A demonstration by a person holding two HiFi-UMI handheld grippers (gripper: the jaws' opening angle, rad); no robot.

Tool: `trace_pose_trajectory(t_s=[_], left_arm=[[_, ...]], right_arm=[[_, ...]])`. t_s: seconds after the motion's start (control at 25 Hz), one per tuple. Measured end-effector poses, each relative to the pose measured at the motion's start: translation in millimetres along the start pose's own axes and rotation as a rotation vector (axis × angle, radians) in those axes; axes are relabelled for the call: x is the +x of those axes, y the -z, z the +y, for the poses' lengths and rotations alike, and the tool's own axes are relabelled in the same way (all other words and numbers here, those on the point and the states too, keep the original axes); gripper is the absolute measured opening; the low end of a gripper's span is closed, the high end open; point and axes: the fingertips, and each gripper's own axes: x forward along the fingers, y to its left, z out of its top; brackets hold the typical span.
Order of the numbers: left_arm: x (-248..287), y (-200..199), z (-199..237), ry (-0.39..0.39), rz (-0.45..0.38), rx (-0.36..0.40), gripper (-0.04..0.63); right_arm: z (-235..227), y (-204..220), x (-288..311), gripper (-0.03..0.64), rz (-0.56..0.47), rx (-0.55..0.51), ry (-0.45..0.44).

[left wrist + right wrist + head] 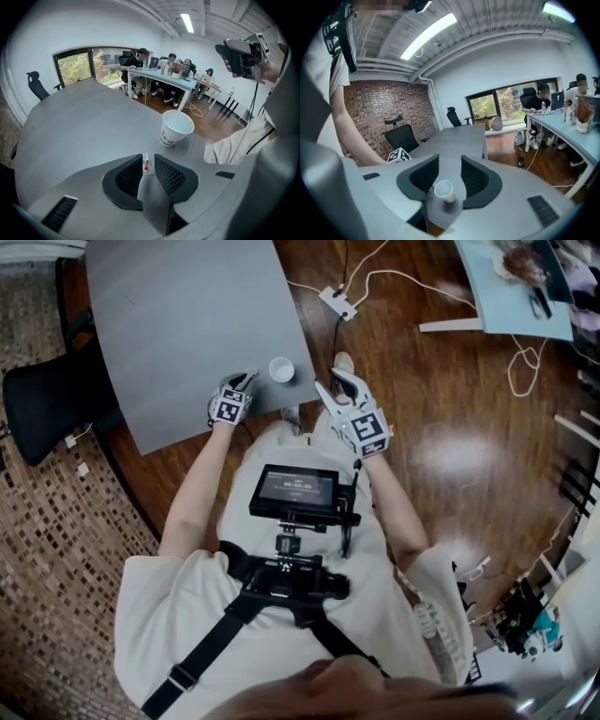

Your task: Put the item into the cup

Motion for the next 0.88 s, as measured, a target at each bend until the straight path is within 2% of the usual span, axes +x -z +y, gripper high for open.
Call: trace_pose_trajectory(t_s=[0.16,0.32,0.56,0.8,0.88], left_arm=[[11.0,12.7,15.4,-0.029,0.040,0.027,0.081],[29.5,13.0,14.7,-0.014,0.068,0.020,0.081],[41.2,18.0,12.2,0.004,0.087,0.049,0.081],[48.6,21.1,20.6,-0.011,0.097,0.008,0.080],[50.4,21.7,22.5,-0.016,0.102,0.015,0.045]], right_arm=[[10.8,3.6,3.8,0.160,0.012,0.005,-0.009],[0.9,7.8,7.0,0.160,0.020,0.016,-0.016],[-8.7,14.6,5.6,0.160,0.033,0.033,-0.007],[-8.9,20.5,3.5,0.160,0.035,0.053,0.000],[-7.0,21.4,2.5,0.160,0.042,0.050,0.000]])
